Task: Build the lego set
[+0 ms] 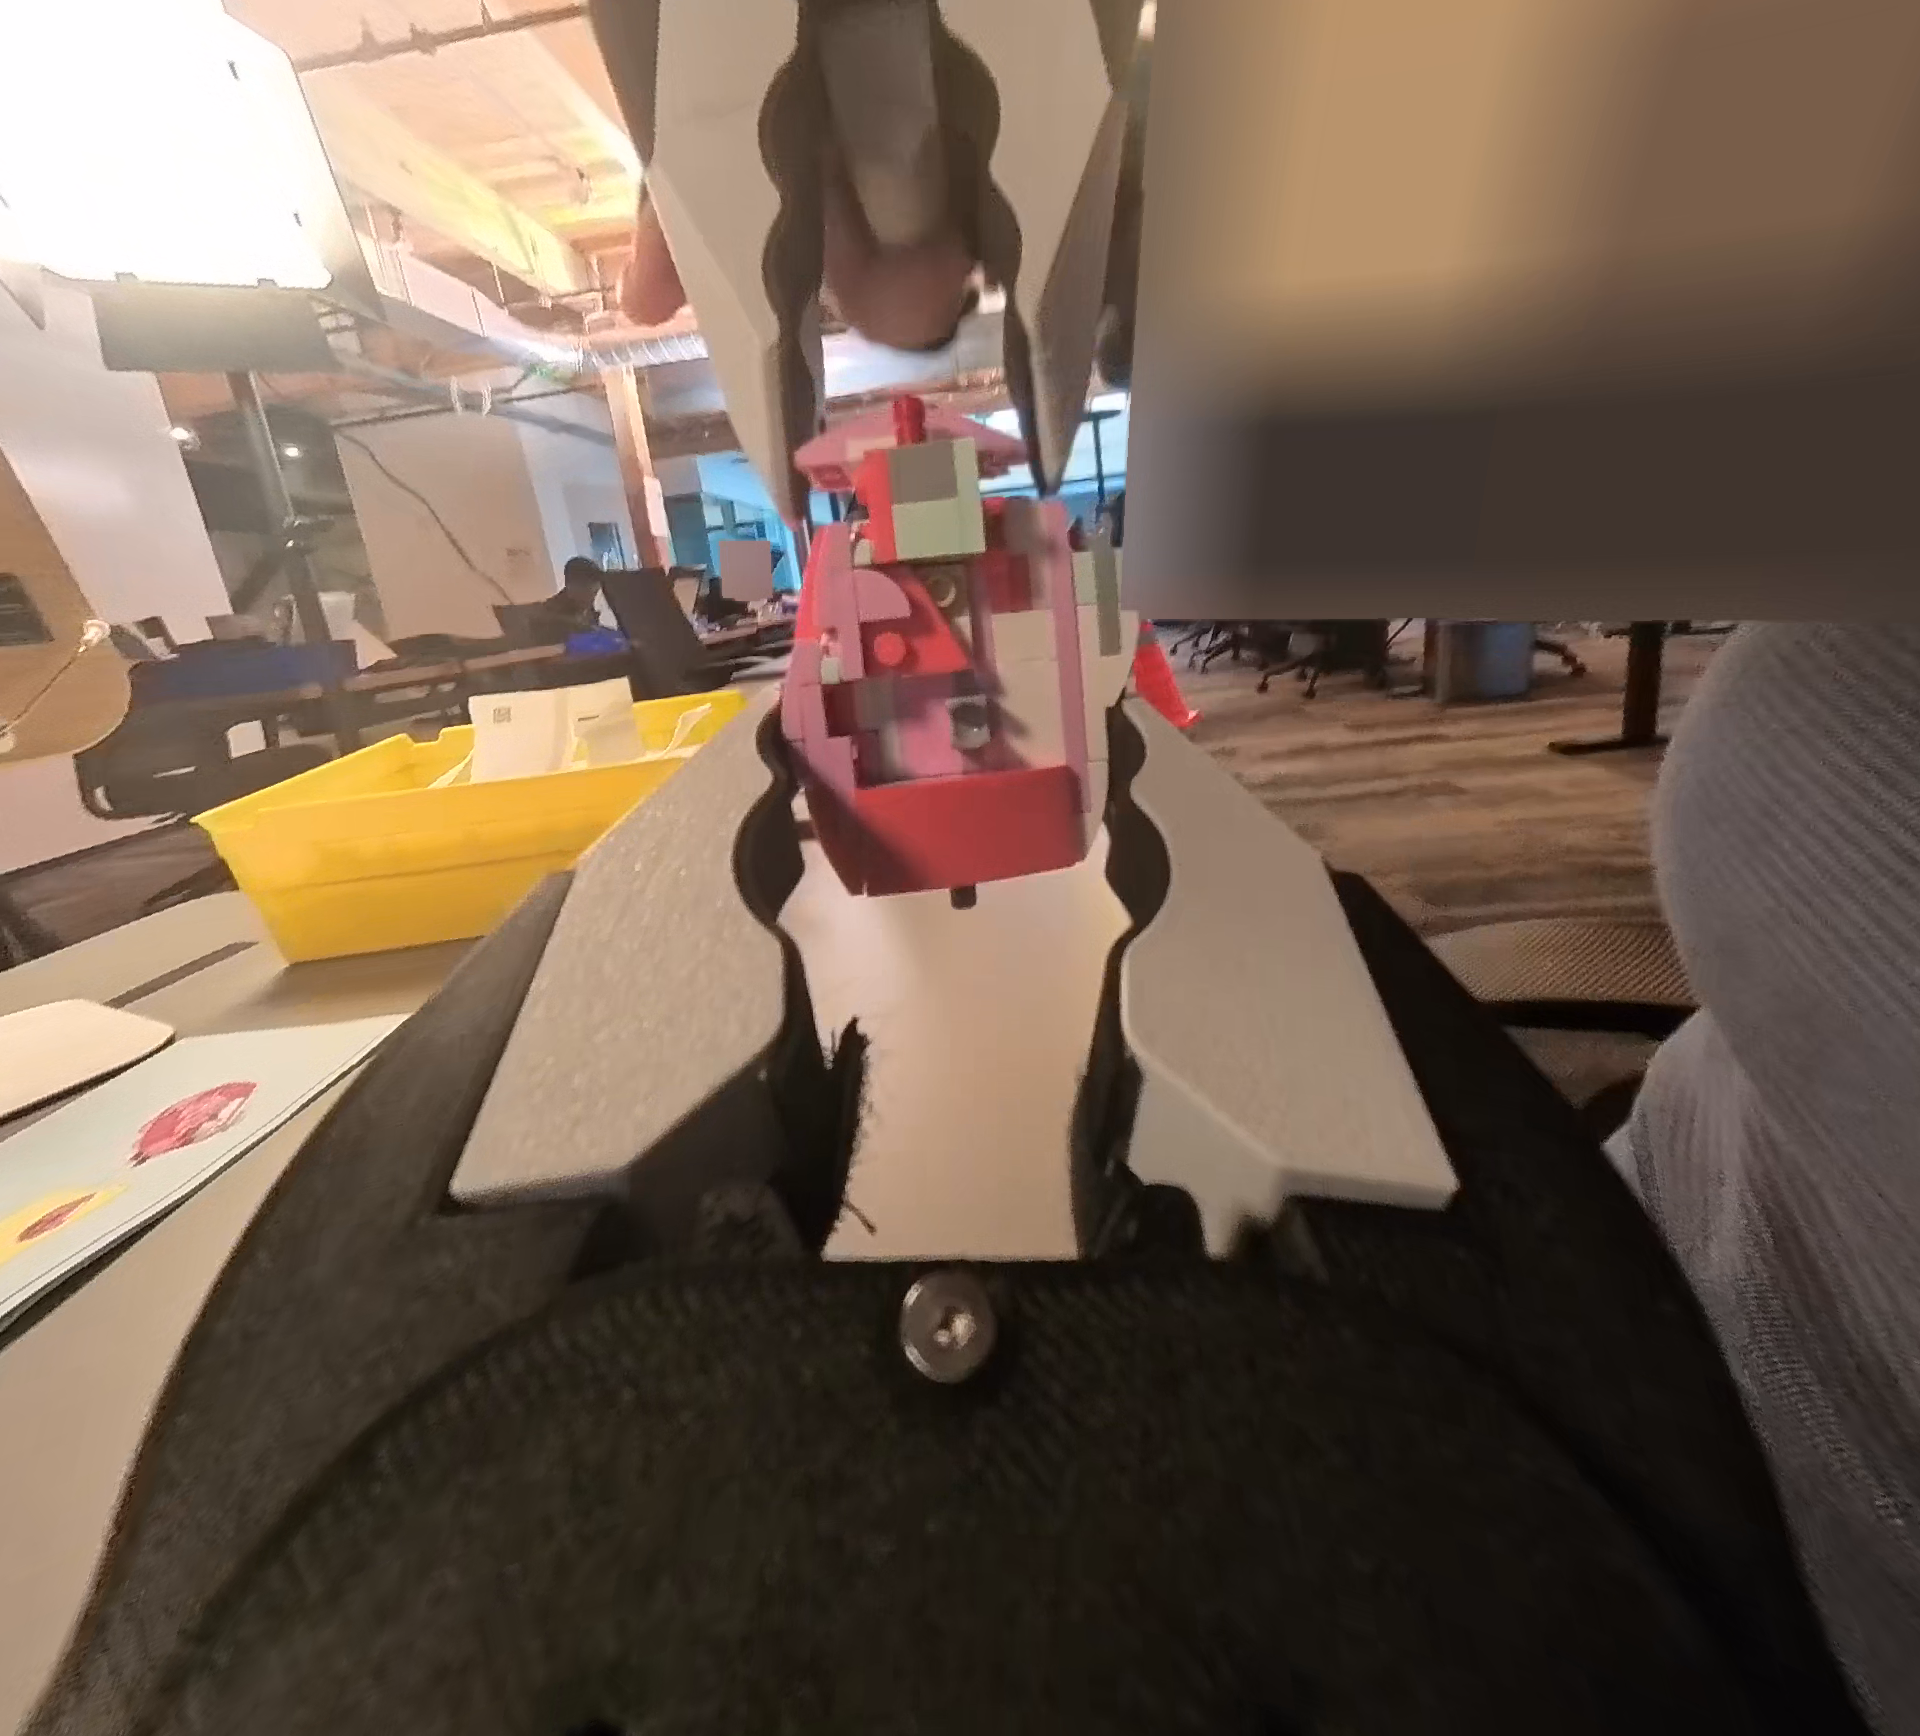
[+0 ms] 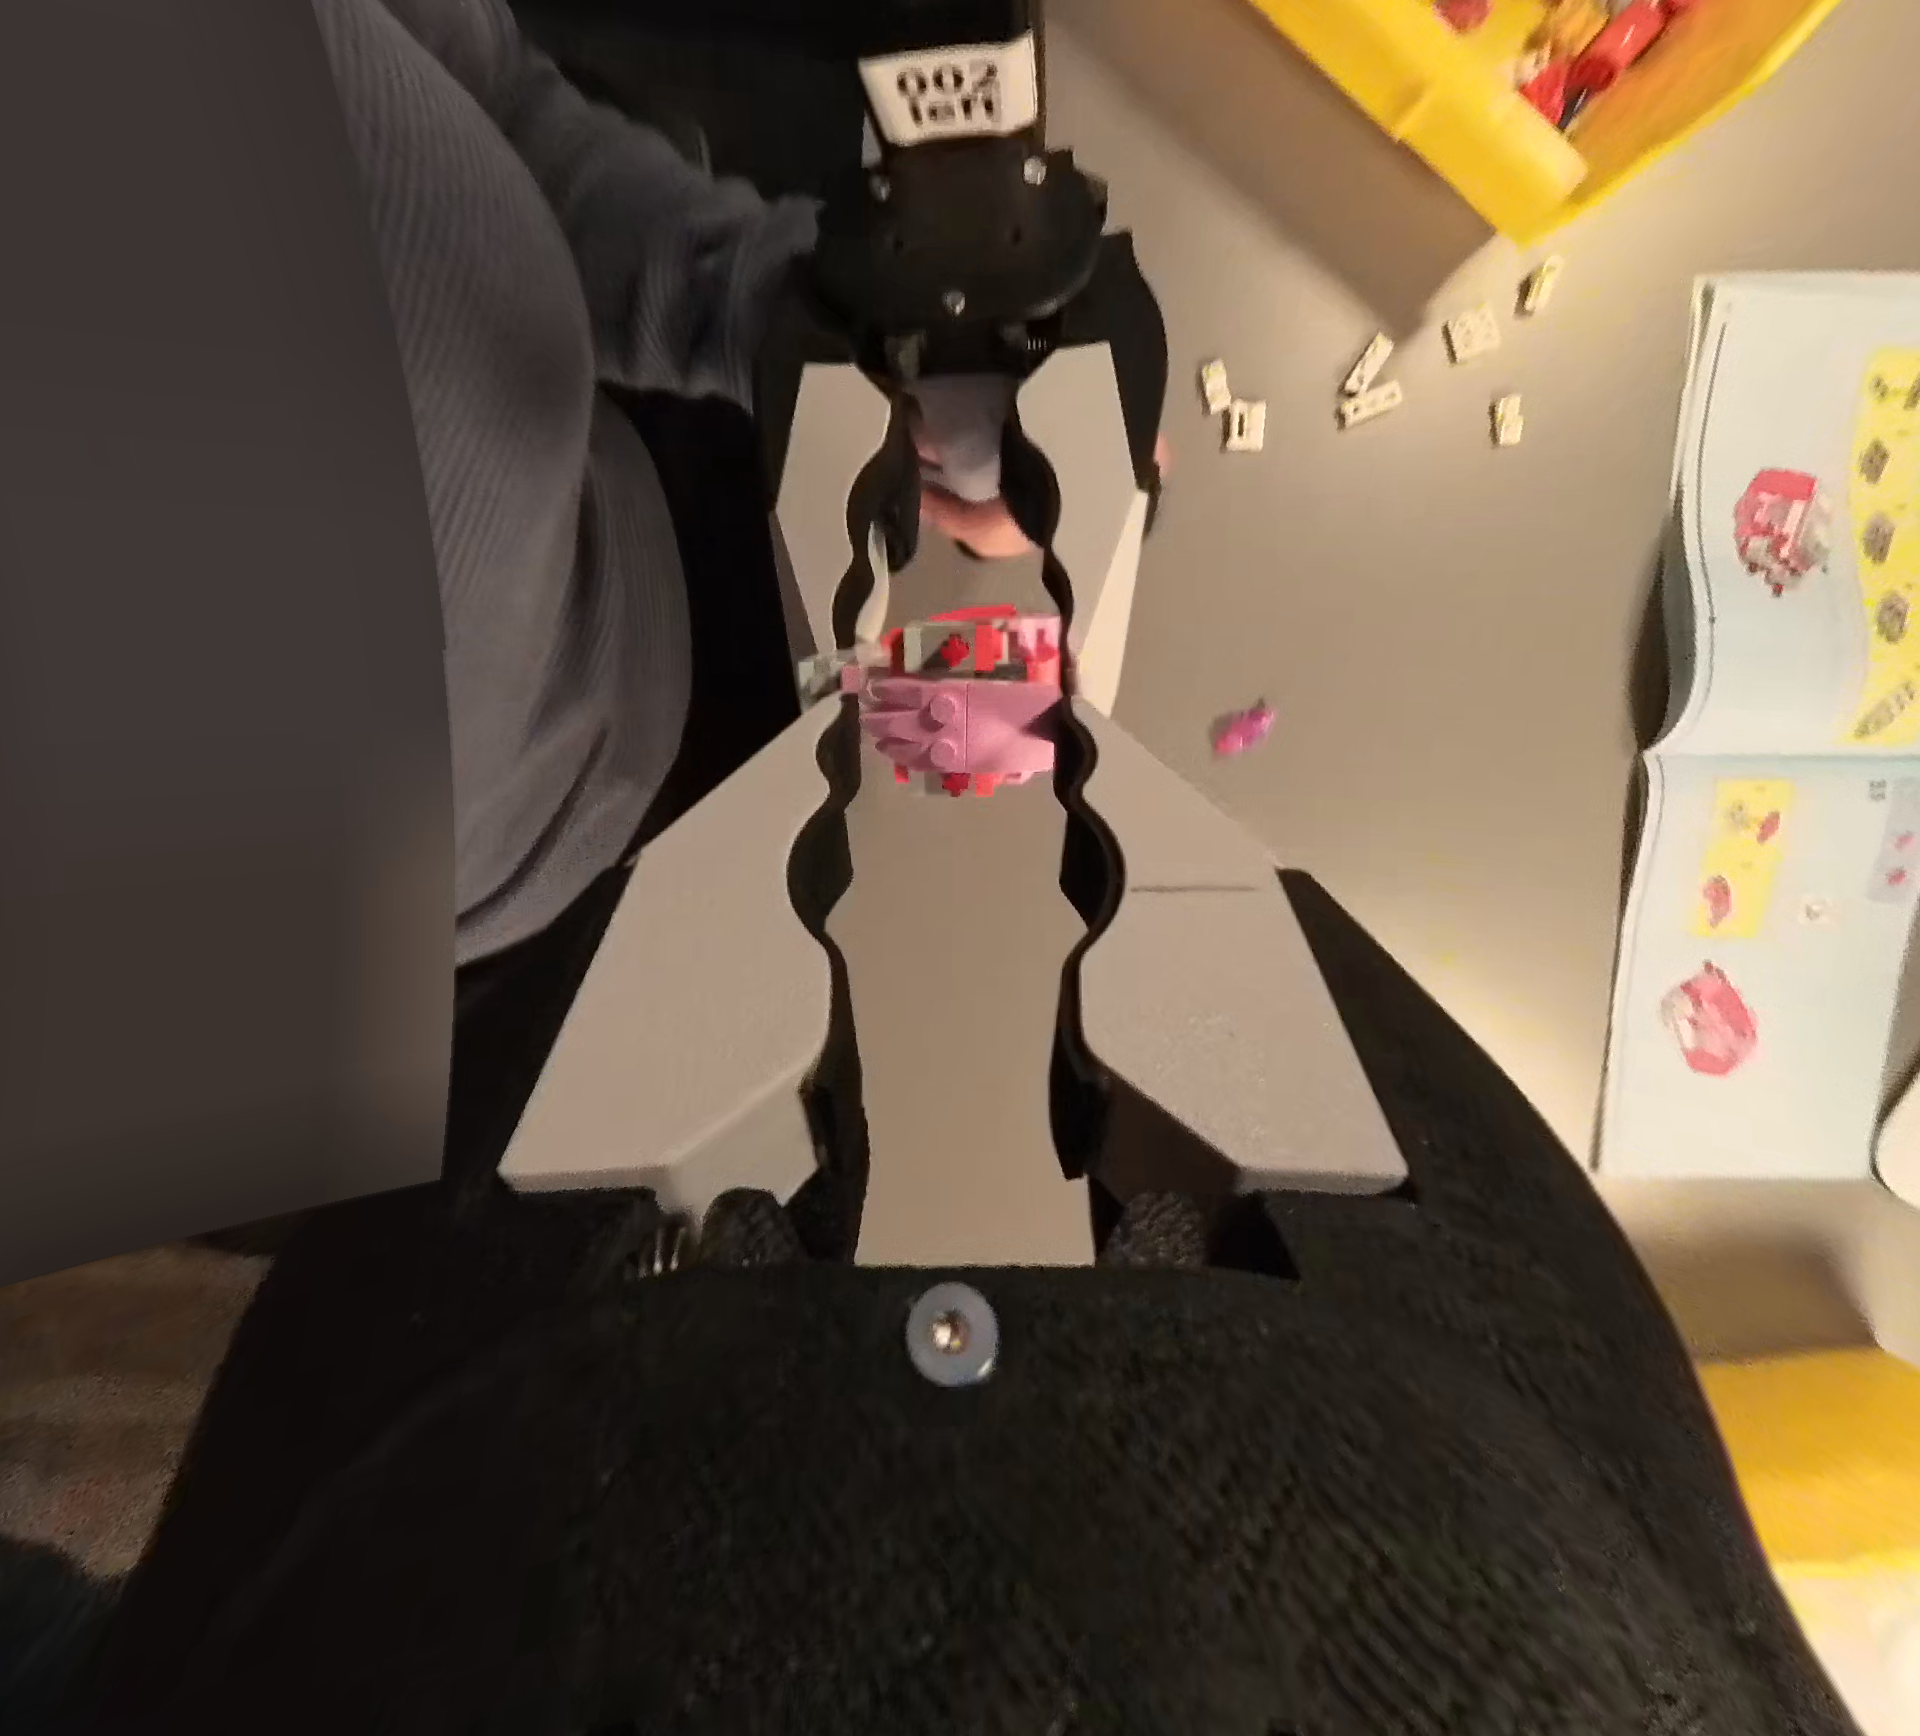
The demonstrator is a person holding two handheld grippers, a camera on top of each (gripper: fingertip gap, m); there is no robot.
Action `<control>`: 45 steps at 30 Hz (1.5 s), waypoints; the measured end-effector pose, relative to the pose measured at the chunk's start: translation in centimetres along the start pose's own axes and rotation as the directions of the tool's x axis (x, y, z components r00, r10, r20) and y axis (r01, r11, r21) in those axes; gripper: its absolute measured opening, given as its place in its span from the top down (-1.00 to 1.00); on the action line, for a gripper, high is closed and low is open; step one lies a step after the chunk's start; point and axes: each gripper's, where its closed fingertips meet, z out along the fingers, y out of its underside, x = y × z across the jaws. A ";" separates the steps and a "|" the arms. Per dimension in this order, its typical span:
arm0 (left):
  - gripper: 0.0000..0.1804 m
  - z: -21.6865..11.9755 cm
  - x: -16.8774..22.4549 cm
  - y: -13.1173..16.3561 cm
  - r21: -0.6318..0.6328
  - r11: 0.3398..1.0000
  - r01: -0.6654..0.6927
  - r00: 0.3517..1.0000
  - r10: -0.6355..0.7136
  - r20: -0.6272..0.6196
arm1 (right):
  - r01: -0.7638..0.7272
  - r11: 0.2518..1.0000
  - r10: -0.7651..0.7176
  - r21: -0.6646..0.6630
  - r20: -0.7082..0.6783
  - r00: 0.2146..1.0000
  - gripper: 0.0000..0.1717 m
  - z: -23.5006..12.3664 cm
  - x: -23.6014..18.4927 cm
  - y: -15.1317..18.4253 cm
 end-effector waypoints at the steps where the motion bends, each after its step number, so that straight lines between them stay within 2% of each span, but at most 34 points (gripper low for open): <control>1: 0.37 0.1 0.0 0.1 -0.007 1.000 -0.005 1.000 0.005 0.001 | 0.006 0.999 -0.006 -0.037 -0.003 1.000 0.58 0.1 0.0 0.2; 6: 0.37 0.1 0.1 0.1 -0.008 1.000 -0.007 1.000 0.007 -0.001 | 0.017 0.992 -0.017 -0.123 0.005 1.000 0.58 0.3 -0.3 0.4; 11: 0.37 -0.1 0.1 -0.2 0.012 1.000 0.006 1.000 -0.006 -0.002 | 0.024 0.991 -0.023 -0.133 0.010 1.000 0.58 0.3 -0.4 0.1; 28: 0.37 -0.5 -0.3 -1.0 0.057 0.998 0.030 1.000 -0.031 0.004 | 0.013 0.999 -0.011 0.036 -0.043 0.999 0.51 -0.3 0.3 -0.8; 32: 0.37 -0.5 -0.3 -1.0 0.057 0.998 0.032 0.999 -0.032 0.002 | 0.030 0.995 -0.026 0.100 -0.046 0.999 0.56 -0.8 -0.1 -1.2; 40: 0.37 -0.5 -0.3 -1.0 0.059 0.998 0.031 1.000 -0.031 0.003 | 0.032 0.991 -0.024 0.134 -0.060 0.998 0.63 -0.4 -0.3 -0.9; 45: 0.37 -0.6 -0.4 -1.1 0.063 0.997 0.039 0.999 -0.039 0.004 | 0.065 0.986 -0.051 0.152 -0.097 0.994 0.59 -0.5 -0.4 -0.9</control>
